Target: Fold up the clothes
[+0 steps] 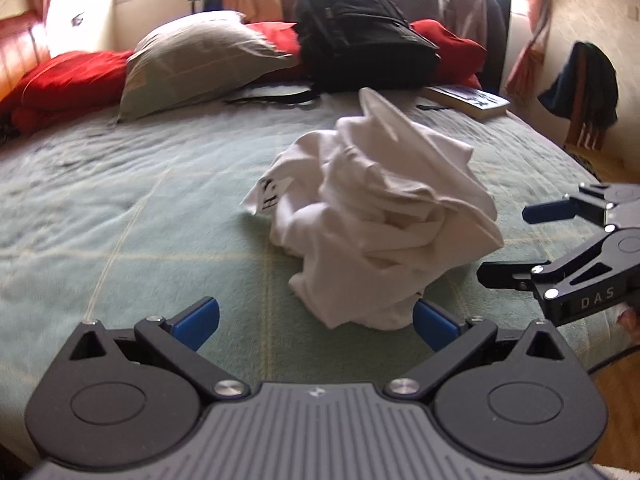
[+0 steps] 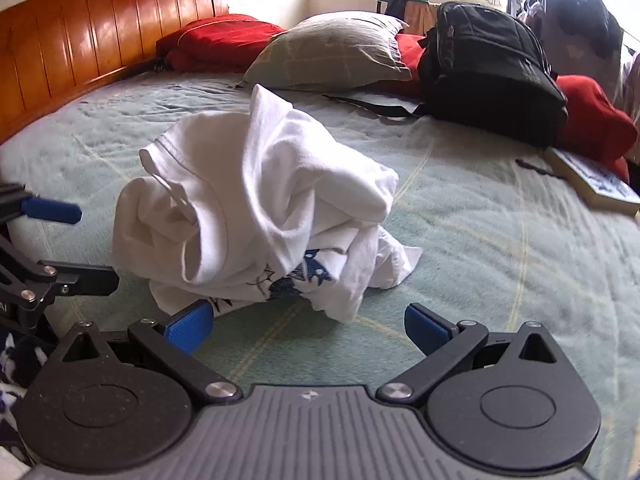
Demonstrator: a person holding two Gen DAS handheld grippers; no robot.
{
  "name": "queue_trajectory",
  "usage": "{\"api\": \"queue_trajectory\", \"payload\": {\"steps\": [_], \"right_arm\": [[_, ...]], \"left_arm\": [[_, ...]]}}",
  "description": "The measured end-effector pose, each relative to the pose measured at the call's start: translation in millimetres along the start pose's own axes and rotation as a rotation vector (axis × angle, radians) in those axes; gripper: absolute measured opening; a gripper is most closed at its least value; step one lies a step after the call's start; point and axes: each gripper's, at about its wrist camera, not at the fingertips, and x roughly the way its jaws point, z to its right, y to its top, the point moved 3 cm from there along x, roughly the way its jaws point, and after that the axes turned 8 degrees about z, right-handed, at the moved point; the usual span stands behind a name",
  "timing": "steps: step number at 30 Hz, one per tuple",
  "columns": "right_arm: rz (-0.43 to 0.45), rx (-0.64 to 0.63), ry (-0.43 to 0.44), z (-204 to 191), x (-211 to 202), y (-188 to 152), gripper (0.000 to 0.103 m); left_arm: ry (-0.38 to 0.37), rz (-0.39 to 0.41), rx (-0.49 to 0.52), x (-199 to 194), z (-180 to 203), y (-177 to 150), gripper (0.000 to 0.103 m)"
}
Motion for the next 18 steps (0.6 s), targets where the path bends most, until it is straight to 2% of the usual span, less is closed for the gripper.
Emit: {"api": "queue_trajectory", "payload": {"steps": [6, 10, 13, 18], "right_arm": [[0.039, 0.015, -0.030, 13, 1, 15, 0.103], [0.051, 0.031, -0.068, 19, 17, 27, 0.103], [0.067, 0.050, -0.128, 33, 23, 35, 0.103], [0.060, 0.077, -0.290, 77, 27, 37, 0.103]], "left_arm": [[0.049, -0.002, 0.091, 26, 2, 18, 0.102], [0.076, 0.019, 0.108, 30, -7, 29, 0.102], [0.107, 0.031, 0.078, 28, -22, 33, 0.102], [0.134, 0.013, -0.005, 31, -49, 28, 0.102]]}}
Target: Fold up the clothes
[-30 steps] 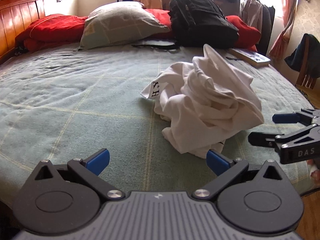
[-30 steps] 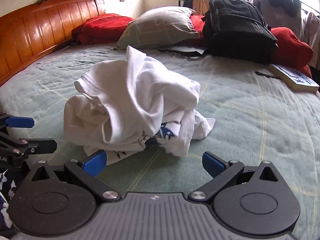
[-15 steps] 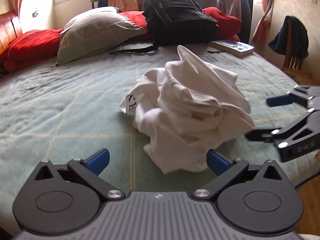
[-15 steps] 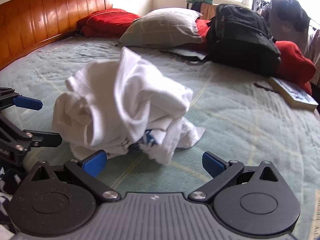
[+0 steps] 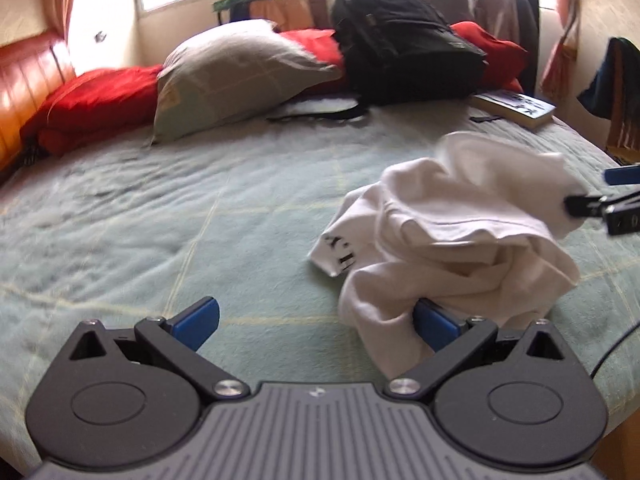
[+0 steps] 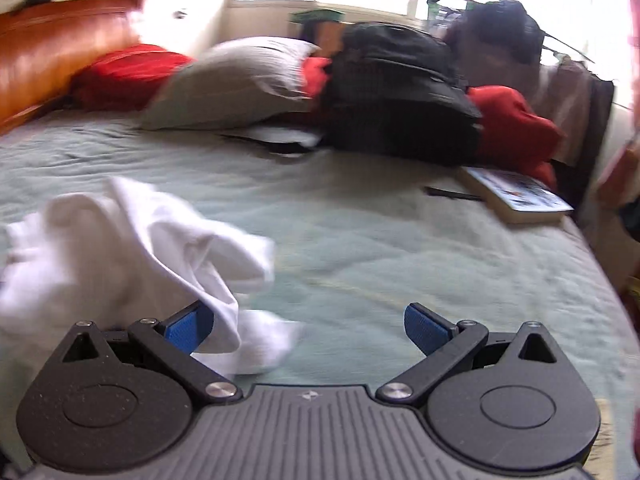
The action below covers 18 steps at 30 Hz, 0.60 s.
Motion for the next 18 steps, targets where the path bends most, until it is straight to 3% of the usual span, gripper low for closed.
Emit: {"api": "queue_trajectory", "payload": {"steps": [2, 5, 10, 13, 18], "right_arm": [[-0.013, 0.009, -0.050, 15, 5, 0, 0.103], [-0.022, 0.027, -0.036, 25, -1, 0, 0.103], [0.027, 0.005, 0.067, 9, -16, 13, 0.103], [0.043, -0.064, 0.103, -15, -11, 25, 0.103], [-0.006, -0.242, 0.108, -48, 10, 25, 0.103]], "left_arm": [[0.013, -0.003, -0.020, 1, -5, -2, 0.102], [0.001, 0.007, -0.029, -5, -4, -2, 0.102], [-0.019, 0.033, 0.009, -19, 9, -1, 0.102], [-0.038, 0.038, 0.026, -26, 18, -4, 0.102], [-0.040, 0.027, 0.061, -32, 26, -14, 0.102]]}}
